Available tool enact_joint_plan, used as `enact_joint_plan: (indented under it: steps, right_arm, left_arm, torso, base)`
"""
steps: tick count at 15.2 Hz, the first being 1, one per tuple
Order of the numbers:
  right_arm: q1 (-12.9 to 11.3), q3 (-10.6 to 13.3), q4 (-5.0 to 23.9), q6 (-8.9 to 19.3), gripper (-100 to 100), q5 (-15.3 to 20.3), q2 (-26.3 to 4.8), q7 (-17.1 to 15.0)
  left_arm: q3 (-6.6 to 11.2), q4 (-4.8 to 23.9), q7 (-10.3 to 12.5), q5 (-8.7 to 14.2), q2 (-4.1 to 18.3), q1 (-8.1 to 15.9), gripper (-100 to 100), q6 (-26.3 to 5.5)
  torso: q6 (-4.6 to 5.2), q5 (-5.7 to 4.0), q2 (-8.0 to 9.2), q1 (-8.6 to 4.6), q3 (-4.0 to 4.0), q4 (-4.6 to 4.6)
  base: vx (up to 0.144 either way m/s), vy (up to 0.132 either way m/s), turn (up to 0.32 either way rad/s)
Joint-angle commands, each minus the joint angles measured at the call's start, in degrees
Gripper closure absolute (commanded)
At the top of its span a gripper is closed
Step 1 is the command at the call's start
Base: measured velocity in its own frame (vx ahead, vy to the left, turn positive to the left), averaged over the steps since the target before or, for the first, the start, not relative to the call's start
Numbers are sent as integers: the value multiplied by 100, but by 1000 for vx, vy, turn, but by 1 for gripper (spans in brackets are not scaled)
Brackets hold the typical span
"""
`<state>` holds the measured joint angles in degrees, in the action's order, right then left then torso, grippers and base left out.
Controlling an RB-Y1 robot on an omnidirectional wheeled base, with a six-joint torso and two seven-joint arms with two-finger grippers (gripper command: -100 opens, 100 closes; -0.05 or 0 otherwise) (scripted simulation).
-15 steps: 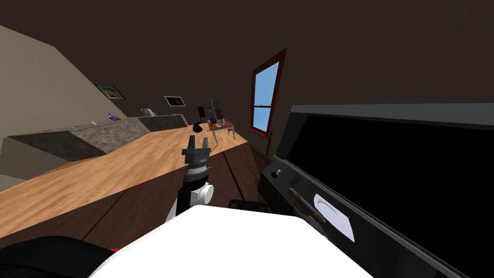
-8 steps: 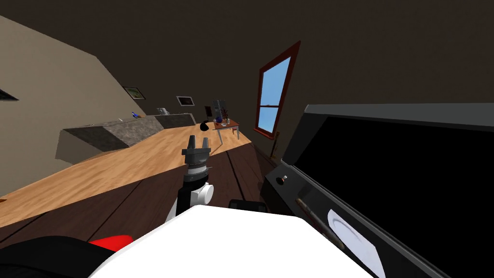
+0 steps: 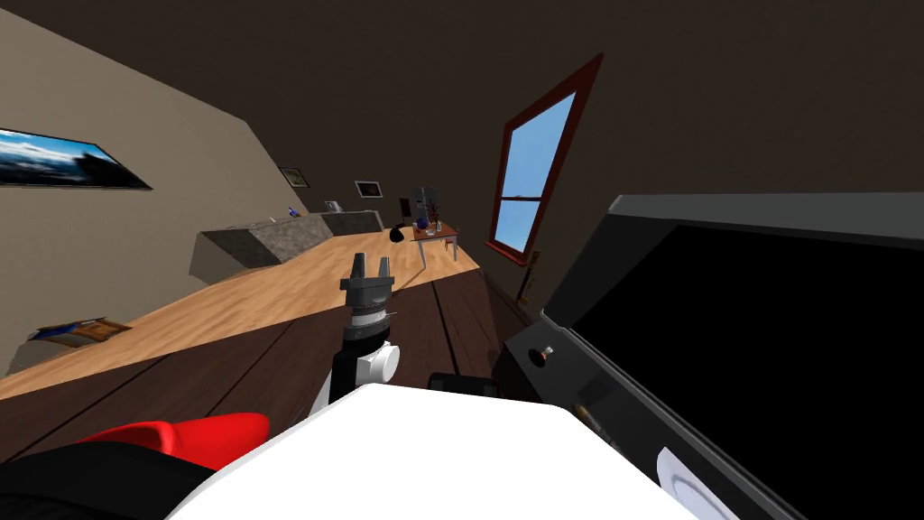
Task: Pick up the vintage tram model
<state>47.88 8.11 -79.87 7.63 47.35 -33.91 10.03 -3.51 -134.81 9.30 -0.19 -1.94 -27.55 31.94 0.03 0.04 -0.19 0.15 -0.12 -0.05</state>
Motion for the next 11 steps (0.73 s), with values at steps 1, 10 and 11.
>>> enact_joint_plan:
  steps: [1,10,11]
  right_arm:
    - [24,35,275,75,-100,198,-4,40]
    - [198,408,1092,588,-100,867,-22,153]
    - [222,486,1223,659,-100,970,-1,168]
  left_arm:
    - [0,0,0,0,0,0,0,0]
    - [0,0,0,0,0,0,0,0]
    - [-1,0,0,0,0,1,0,0]
  torso:
    - [0,0,0,0,0,0]
    - [-5,0,-10,1,-5,-1]
    - [-7,2,-14,0,-7,-2]
  base:
    - [51,-2,155]
    - [87,-18,229]
    - [122,-50,313]
